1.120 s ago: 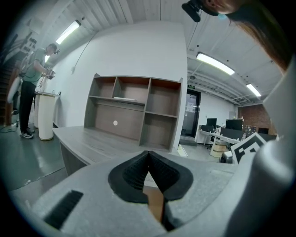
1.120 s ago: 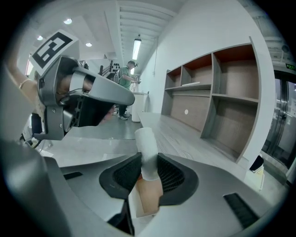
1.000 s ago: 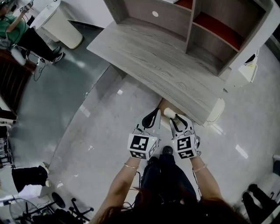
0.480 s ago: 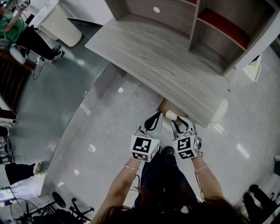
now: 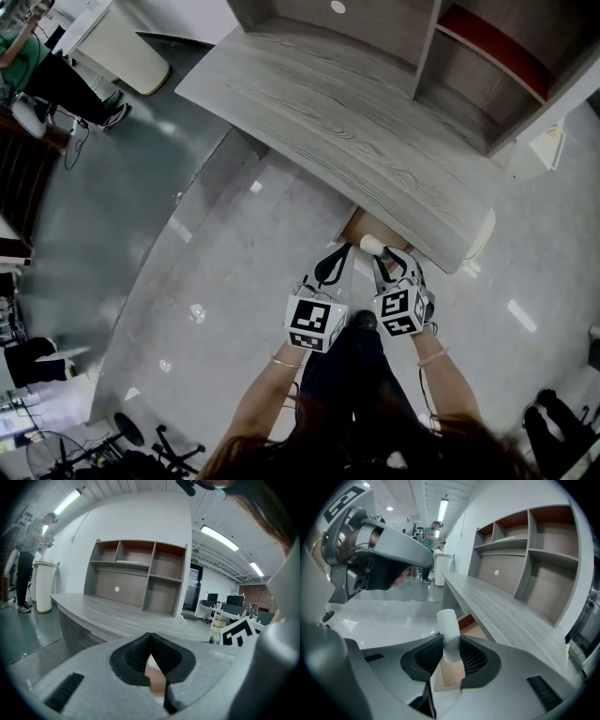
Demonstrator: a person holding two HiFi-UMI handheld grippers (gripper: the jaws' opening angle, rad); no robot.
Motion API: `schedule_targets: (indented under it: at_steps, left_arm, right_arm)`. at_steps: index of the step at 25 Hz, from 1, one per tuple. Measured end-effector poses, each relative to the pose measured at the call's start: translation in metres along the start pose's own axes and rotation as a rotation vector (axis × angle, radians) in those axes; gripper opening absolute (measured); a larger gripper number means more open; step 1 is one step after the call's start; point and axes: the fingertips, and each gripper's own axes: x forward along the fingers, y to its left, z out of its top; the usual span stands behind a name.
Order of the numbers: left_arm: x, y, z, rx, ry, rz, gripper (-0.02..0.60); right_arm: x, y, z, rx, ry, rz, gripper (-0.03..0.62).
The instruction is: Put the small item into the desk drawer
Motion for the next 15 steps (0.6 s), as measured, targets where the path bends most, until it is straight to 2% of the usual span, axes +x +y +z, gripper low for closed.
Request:
schedule_targets:
  at_steps: [7, 15]
  left_arm:
    - [0.008, 0.016, -0.012, -0.036, 0.009, 0.001, 0.015]
    - [0.021, 0.030, -0.022, -0.032, 0.014, -0.027, 0.015]
  right_arm:
    - [0.020, 0.005, -0.016, -0.010, 0.055, -0.008, 0.101]
    - [0.041, 0.013, -0.024, -0.003, 0.091, -0.021, 0.101]
